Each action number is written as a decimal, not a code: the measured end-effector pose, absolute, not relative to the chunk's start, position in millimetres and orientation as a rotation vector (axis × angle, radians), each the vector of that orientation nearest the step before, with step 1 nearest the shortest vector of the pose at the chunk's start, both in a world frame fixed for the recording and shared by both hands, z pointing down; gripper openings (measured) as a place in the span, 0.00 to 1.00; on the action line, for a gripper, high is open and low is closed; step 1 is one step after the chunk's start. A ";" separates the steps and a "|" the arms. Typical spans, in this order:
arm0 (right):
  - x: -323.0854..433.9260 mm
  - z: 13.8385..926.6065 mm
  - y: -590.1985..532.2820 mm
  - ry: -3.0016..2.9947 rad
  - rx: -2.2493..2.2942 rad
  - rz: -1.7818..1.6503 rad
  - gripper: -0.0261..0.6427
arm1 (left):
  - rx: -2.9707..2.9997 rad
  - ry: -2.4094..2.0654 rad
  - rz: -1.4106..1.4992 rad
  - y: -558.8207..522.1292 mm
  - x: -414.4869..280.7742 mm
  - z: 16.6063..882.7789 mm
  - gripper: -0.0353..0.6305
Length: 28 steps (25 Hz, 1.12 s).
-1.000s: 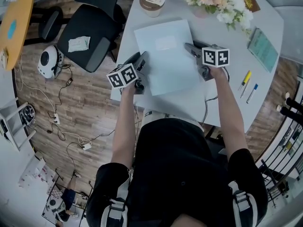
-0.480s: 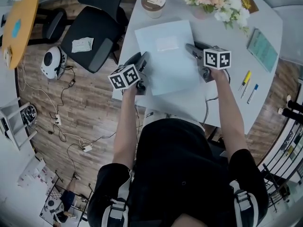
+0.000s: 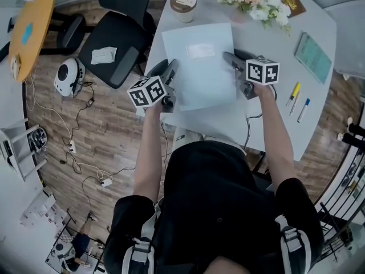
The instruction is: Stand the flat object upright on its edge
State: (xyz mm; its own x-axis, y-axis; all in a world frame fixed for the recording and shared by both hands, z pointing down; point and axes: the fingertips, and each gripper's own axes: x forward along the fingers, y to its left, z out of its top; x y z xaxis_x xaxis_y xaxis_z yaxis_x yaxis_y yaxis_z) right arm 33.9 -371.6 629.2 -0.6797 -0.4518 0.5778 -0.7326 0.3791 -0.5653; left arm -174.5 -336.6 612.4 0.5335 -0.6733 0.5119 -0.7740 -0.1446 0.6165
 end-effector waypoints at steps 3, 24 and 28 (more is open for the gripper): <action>39.2 619.3 -364.1 -2.332 1.052 1.175 0.35 | 1.888 -1.199 0.134 -330.8 -170.0 603.1 0.32; 64.3 551.2 -337.3 -2.472 1.077 0.995 0.33 | 2.033 -1.219 0.059 -309.8 -144.9 541.0 0.32; 67.5 539.2 -334.9 -2.488 1.080 0.947 0.33 | 2.056 -1.219 0.058 -307.1 -142.5 532.6 0.32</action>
